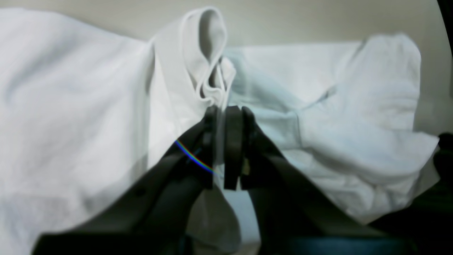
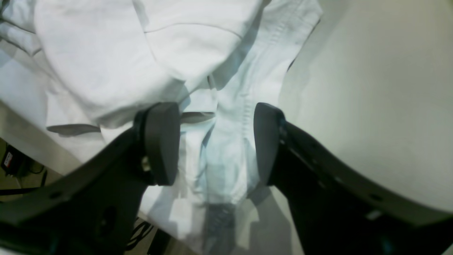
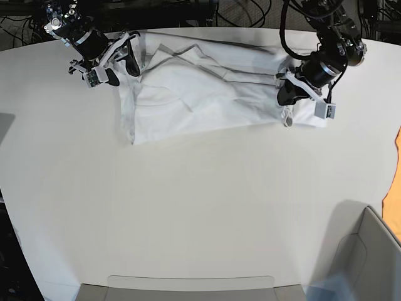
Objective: Fold the T-shirt properly
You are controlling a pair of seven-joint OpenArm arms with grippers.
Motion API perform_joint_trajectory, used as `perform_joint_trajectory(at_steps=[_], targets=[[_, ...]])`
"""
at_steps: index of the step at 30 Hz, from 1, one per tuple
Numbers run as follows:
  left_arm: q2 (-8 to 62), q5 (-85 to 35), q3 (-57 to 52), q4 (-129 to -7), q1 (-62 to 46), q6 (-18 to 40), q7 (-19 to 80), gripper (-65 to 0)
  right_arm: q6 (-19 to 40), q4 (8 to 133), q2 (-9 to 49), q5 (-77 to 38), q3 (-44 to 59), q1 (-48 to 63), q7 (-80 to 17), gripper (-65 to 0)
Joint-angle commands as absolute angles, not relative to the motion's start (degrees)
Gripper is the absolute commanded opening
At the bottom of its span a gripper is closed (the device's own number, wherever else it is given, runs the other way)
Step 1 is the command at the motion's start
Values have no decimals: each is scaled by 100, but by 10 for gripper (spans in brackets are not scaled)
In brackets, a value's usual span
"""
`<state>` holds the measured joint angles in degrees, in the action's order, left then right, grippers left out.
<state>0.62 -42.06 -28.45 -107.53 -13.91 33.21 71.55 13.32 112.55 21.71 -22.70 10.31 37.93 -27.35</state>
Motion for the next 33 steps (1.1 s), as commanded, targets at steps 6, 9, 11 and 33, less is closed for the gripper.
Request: perform_joint_trajectory(at_steps=[6, 9, 11, 33], targets=[[57, -4374, -2782, -10853, -1358, 3319, 7064, -650, 1349, 11363, 2229, -2334, 1059, 3802, -2607, -318], [92, -4374, -2378, -10853, -1393, 3301, 7064, -650, 1349, 11363, 2229, -2334, 1059, 3802, -2607, -318], [92, -4382, -2229, -10853, -1402, 3301, 7064, -650, 1349, 11354, 2229, -2334, 1059, 3802, -2607, -318], [92, -5138, -2703, -10835, -1534, 3319, 7064, -471, 1349, 11635, 1877, -2835, 1086, 3705, -1516, -318]])
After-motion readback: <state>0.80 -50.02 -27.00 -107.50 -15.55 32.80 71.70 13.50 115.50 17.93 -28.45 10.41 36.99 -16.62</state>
